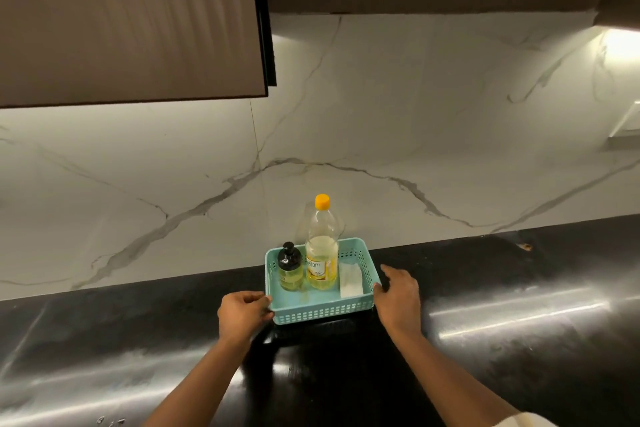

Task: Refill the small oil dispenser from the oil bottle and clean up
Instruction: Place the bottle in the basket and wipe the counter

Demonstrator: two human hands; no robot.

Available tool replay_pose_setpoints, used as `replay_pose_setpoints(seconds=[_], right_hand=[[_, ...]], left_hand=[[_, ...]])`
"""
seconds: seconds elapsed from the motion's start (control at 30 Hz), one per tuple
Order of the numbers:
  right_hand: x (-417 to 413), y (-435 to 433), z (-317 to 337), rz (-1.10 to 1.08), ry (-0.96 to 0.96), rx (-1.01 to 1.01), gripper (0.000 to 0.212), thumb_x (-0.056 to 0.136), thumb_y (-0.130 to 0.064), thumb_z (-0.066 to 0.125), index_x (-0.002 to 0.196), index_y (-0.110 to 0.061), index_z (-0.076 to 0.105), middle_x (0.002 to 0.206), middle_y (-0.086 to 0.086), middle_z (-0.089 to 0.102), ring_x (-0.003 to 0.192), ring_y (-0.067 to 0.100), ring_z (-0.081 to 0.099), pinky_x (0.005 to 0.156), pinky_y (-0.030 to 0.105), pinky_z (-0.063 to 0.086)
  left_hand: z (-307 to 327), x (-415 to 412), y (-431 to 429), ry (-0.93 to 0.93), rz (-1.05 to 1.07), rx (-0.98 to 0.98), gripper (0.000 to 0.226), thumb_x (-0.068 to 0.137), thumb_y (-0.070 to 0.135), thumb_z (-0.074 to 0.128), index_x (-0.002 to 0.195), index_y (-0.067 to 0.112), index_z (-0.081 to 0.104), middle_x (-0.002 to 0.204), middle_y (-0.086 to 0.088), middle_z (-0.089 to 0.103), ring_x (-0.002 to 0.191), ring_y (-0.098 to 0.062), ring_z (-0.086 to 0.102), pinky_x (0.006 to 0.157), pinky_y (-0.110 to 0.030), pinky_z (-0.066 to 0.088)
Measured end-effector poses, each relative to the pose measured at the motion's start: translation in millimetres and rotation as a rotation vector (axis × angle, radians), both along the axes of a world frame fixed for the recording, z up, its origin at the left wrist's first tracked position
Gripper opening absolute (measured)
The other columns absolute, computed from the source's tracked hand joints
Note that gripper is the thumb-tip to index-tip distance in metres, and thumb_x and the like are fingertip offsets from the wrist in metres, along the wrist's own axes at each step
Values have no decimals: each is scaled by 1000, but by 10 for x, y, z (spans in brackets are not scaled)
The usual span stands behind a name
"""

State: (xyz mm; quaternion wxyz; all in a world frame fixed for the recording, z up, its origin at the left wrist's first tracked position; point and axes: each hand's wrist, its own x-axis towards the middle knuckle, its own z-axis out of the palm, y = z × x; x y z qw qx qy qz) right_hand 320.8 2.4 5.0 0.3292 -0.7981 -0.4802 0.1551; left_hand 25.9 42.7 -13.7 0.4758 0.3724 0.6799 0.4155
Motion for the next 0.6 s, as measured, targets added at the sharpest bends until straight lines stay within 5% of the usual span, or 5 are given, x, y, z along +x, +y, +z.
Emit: replay_pose_setpoints(seconds=[0.23, 0.6], right_hand=[[-421, 461, 233, 471, -321, -398, 40, 104, -44, 56, 129, -14, 67, 127, 8, 71, 115, 26, 69, 94, 37, 55], [-422, 835, 128, 319, -222, -591, 50, 97, -34, 68, 136, -2, 61, 134, 17, 68, 120, 29, 66, 94, 34, 54]], left_hand=[[286, -241, -433, 42, 19, 142, 11, 92, 13, 85, 101, 9, 81, 85, -8, 83, 71, -24, 82, 70, -34, 67], [273, -984, -1365, -68, 115, 116, 7, 92, -4, 79, 92, 2, 81, 81, -19, 80, 73, -31, 77, 73, -37, 68]])
